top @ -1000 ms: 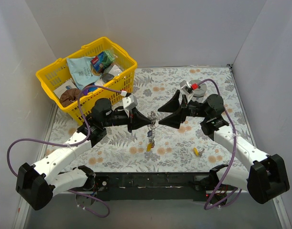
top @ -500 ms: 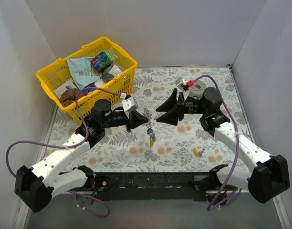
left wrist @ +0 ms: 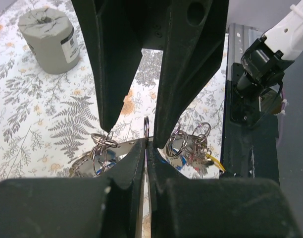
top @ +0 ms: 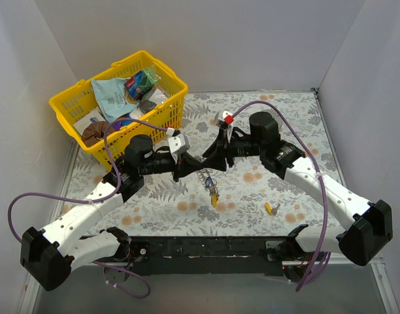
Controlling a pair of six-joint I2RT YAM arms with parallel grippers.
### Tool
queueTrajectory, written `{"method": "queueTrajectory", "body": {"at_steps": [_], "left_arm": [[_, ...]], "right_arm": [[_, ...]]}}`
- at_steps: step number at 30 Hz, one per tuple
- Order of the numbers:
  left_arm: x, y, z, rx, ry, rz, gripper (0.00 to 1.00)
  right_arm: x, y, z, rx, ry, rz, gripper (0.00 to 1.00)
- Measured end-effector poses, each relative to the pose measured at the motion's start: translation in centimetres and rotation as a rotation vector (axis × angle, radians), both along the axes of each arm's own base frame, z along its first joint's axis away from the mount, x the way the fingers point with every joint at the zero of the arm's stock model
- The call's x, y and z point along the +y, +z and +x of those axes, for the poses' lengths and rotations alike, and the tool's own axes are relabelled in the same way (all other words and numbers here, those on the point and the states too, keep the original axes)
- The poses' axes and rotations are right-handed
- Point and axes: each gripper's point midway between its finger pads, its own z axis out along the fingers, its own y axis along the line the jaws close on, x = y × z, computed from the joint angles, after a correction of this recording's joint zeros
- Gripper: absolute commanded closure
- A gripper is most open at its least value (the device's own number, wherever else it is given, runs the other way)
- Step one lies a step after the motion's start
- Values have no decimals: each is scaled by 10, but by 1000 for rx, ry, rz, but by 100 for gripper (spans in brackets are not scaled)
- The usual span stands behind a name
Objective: Put the keys on the keyring
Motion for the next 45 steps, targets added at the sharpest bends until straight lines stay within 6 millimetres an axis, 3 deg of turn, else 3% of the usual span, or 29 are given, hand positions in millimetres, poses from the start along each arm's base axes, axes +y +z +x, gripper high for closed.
{"method": "queueTrajectory", "body": {"at_steps": [9, 14, 15, 16, 21, 22, 23, 25, 26, 30, 36, 39, 45], "left_arm": [[2, -10, -1, 30, 4, 30, 100], [1, -12, 0, 38, 6, 36, 100], [1, -12, 1, 39, 6, 37, 100], [1, -13, 1, 40, 6, 38, 100], [3, -14, 3, 51, 17, 43, 98], [3, -14, 3, 52, 17, 43, 93], [3, -14, 3, 52, 19, 43, 79], [3, -13, 4, 48, 28, 42, 69], [4, -12, 6, 55, 42, 39, 52], [9, 15, 9, 7, 99, -37, 32], [25, 61, 1, -81, 177, -195, 38], [26, 68, 0, -80, 179, -223, 38], [24, 61, 2, -22, 142, -224, 43]], "right_arm": [[-6, -26, 7, -16, -71, -115, 57], [-6, -27, 6, -29, -65, -120, 76], [-5, -27, 5, -28, -61, -119, 83], [-5, -26, 4, -26, -56, -118, 98], [-5, -25, 1, -21, -42, -112, 99], [-5, -25, 1, -20, -41, -111, 99], [-4, -25, 1, -19, -41, -110, 99], [-4, -24, 1, -13, -43, -105, 99], [-3, -24, 1, -8, -45, -100, 99], [-3, -32, 2, 14, -68, -82, 99], [-6, -38, 0, 22, -98, -41, 99], [-8, -27, -3, -13, -104, 6, 99], [-10, 2, -9, -91, -86, 96, 99]]}}
